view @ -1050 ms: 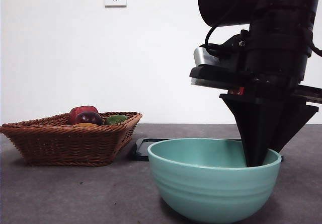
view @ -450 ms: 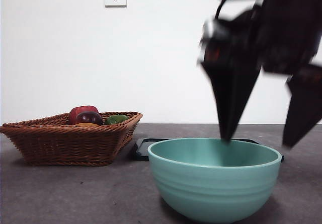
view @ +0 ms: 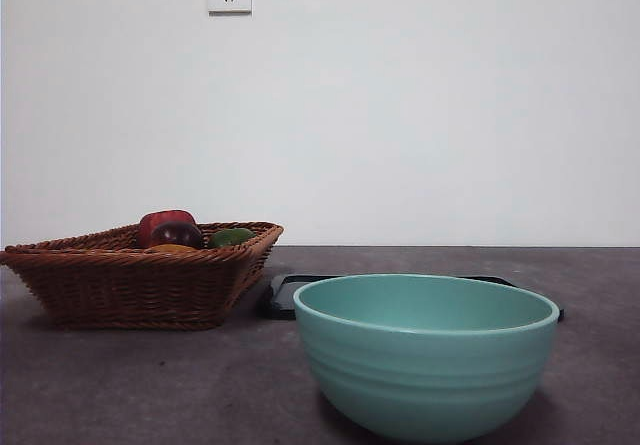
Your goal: Pick up the wifruite, put it on the bowl, pick up the plate, put it on desk
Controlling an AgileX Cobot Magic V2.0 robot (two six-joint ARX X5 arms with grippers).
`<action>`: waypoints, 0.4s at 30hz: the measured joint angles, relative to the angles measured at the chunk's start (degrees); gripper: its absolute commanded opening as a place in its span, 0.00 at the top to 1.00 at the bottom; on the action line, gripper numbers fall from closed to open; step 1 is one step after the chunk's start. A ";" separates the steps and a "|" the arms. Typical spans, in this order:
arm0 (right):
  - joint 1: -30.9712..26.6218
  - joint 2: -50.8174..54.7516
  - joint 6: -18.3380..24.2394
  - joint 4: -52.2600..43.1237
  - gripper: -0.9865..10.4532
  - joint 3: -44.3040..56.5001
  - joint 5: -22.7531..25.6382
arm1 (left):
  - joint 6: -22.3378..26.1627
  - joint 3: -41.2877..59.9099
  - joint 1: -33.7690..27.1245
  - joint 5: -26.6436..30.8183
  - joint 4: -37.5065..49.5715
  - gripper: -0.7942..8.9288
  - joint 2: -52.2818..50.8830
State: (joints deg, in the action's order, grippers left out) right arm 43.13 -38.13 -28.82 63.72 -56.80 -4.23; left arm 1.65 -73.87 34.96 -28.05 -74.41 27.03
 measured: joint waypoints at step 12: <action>0.00 18.53 0.28 3.13 0.42 -0.13 1.05 | 0.00 0.00 0.00 0.00 0.94 0.34 0.00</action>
State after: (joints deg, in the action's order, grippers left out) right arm 43.13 -19.59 -28.53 66.85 -56.93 -3.18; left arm 1.65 -73.87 34.96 -28.05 -73.47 27.03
